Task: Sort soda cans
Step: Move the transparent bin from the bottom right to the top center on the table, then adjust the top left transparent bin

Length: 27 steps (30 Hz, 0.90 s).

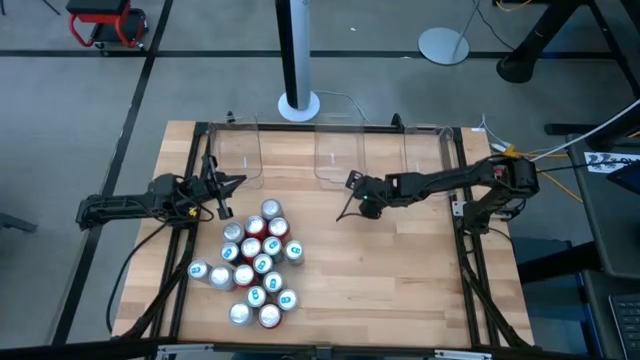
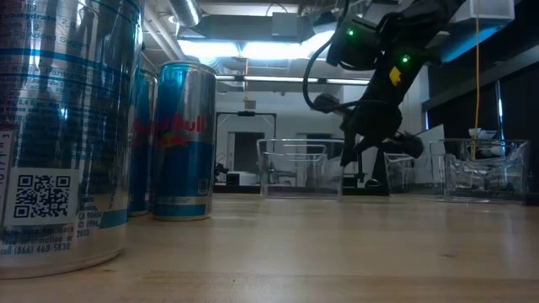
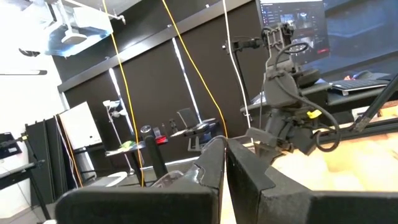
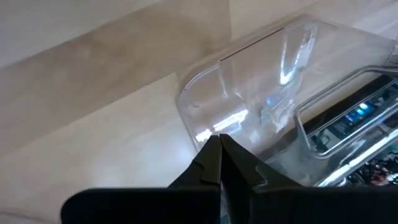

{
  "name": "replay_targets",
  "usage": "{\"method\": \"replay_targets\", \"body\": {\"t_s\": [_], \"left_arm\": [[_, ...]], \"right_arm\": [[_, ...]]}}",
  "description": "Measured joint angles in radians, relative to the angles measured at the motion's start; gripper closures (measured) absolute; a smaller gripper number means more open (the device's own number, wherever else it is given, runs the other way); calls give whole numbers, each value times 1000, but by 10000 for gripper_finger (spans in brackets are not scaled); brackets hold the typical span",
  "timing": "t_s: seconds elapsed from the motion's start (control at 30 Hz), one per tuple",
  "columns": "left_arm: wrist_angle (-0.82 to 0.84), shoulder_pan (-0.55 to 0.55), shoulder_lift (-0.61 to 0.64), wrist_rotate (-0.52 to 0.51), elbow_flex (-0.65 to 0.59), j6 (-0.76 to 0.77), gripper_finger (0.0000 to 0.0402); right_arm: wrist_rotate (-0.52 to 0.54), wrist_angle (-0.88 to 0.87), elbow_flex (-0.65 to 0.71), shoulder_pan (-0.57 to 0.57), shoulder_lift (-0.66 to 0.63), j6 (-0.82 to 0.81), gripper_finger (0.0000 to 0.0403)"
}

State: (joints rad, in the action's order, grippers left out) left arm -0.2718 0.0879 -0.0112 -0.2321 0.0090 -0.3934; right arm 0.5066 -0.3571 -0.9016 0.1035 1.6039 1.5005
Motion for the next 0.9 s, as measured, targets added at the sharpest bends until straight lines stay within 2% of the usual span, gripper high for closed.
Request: {"method": "replay_targets", "body": {"t_s": [0.6, 0.8, 0.9], "left_arm": [[1, 0, 0, 0, 0, 5, 391], [1, 0, 0, -8, 0, 50, 390], [40, -1, -3, -44, 33, 70, 375]], "right_arm": [[-74, 85, 0, -4, -7, -51, 397], [-81, 17, 0, -84, -117, -115, 397], [-81, -21, 0, -129, -210, -167, 397]]}}
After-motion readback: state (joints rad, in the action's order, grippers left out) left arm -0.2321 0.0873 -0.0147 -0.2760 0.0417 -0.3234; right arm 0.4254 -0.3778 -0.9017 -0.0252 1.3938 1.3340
